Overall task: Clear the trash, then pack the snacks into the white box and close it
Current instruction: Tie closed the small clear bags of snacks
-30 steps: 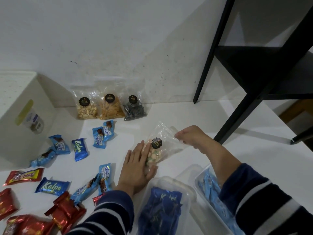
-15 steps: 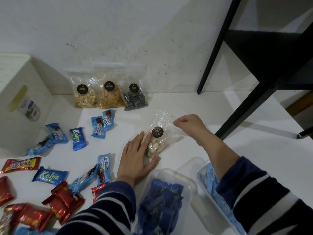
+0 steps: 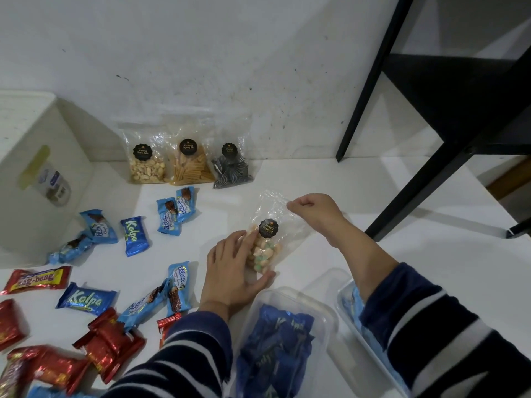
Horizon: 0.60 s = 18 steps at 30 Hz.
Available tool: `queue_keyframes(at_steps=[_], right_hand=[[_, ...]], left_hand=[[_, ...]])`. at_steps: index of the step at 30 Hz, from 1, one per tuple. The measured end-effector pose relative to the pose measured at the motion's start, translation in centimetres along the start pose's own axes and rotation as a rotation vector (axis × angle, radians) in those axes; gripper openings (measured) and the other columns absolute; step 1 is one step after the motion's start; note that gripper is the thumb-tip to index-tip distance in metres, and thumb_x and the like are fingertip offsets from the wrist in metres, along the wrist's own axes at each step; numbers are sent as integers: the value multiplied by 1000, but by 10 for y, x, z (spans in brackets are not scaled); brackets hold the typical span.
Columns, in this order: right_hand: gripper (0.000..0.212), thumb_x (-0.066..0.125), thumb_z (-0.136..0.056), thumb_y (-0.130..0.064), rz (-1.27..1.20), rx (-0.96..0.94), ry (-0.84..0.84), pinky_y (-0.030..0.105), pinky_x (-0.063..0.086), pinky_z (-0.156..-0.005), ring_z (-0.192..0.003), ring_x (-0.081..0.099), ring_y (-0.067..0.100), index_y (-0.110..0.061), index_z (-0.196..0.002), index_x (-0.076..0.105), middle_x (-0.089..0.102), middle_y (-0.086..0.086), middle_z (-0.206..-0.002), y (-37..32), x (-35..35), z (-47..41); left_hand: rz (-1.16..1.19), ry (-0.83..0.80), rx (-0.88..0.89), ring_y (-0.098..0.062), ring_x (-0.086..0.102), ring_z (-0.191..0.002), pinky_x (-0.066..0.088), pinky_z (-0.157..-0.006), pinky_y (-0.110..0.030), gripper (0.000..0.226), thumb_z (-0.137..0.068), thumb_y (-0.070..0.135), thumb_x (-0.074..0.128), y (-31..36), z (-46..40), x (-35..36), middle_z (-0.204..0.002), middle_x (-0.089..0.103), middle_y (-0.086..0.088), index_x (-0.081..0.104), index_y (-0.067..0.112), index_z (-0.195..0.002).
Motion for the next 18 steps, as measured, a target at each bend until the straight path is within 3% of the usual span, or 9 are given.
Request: queue_keyframes(at_steps=[12, 18], right_hand=[[9, 59, -90, -22, 84, -23, 25, 18, 37, -55, -64, 48, 7, -17, -85, 65, 51, -11, -67, -3, 9, -8], [16, 59, -87, -24, 150, -29, 31, 27, 38, -67, -61, 44, 13, -21, -71, 62, 46, -11, -58, -5, 10, -15]], left_hand=[[-9, -10, -3, -18, 38, -120, 33, -102, -37, 83, -71, 74, 51, 0, 1, -2, -135, 38, 3, 32, 31, -140], [-7, -5, 9, -18, 39, -119, 33, -102, -36, 85, -73, 74, 51, 1, 2, -4, -135, 39, 2, 30, 31, -143]])
Point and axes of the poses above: each hand's wrist, its own z-axis away from the middle knuckle, its own x-axis out of the palm, y = z × x, the point moved 6 cm from there along -z, towards the middle knuckle
